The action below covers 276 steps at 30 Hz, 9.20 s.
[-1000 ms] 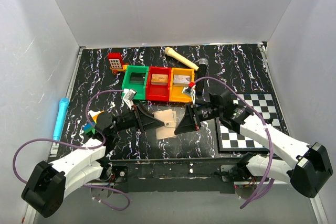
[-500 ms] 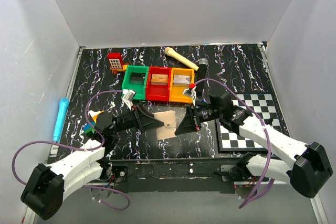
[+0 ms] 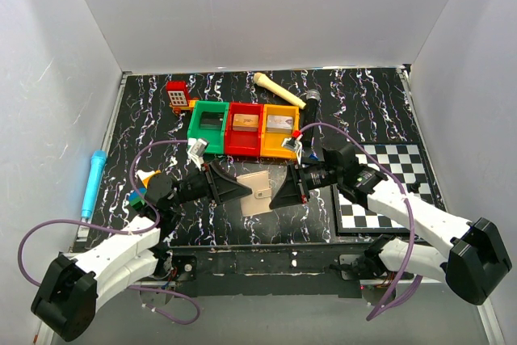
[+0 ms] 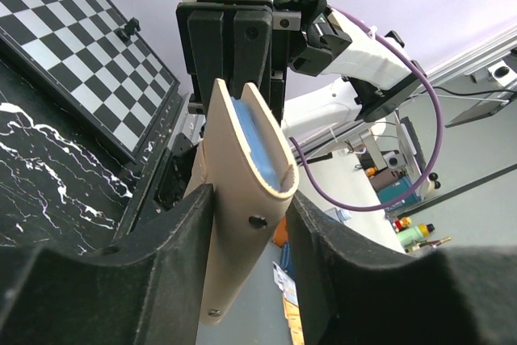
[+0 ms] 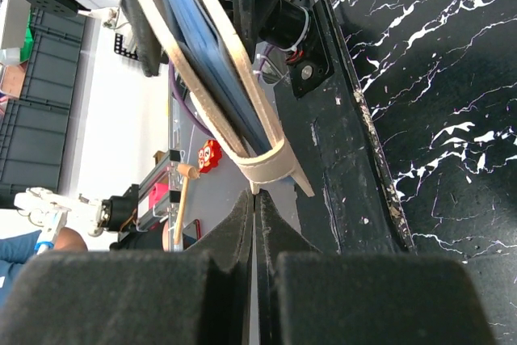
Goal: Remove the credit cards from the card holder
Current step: Open the card holder.
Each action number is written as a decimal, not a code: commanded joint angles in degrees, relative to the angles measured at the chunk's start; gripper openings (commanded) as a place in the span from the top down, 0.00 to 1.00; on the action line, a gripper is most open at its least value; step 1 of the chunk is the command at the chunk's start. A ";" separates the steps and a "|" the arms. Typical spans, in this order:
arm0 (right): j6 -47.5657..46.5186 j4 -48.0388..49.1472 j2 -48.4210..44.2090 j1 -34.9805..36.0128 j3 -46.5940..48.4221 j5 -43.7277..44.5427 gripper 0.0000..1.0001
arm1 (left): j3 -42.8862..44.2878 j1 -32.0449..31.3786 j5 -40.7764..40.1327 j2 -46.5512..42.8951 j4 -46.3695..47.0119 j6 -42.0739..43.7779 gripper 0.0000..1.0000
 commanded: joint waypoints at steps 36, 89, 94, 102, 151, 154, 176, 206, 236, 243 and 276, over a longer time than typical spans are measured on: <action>-17.53 -44.39 -10.26 7.87 21.32 47.99 0.13 | 19.28 -0.20 -18.34 -4.26 -51.31 17.04 1.00; -8.21 -39.21 11.19 32.68 31.26 86.28 0.39 | 44.52 -28.85 -67.32 9.63 -82.55 -2.21 1.00; -8.30 -40.79 13.13 32.68 32.41 87.07 0.45 | 44.25 -29.03 -66.18 9.63 -81.24 -1.77 1.00; -8.39 -42.38 14.71 32.68 33.38 88.65 0.48 | 43.99 -29.29 -65.47 9.37 -80.09 -1.42 1.00; -11.28 -42.21 14.98 30.49 33.29 87.69 0.99 | 43.90 -31.23 -65.91 8.49 -78.77 1.22 1.00; -12.69 -40.09 12.96 30.49 31.62 87.16 0.99 | 43.46 -31.23 -66.44 8.14 -79.21 1.13 1.00; -13.40 -38.25 7.94 29.87 28.98 85.75 0.99 | 41.18 -31.22 -67.41 6.91 -80.27 0.43 1.00; -12.35 -38.51 5.31 27.68 27.40 84.87 0.99 | 39.07 -31.05 -67.41 4.45 -80.01 2.26 1.00; -16.74 -28.84 -6.03 21.87 26.08 43.30 0.62 | 29.75 -10.84 -16.00 -2.06 -54.51 31.45 1.00; -15.25 -29.72 -9.28 18.28 22.05 45.50 0.68 | 28.70 -10.14 -11.08 -3.55 -52.41 33.56 1.00; -10.58 -27.34 -19.56 9.13 17.55 31.87 0.64 | 16.30 -2.66 25.49 15.60 34.84 -11.86 1.00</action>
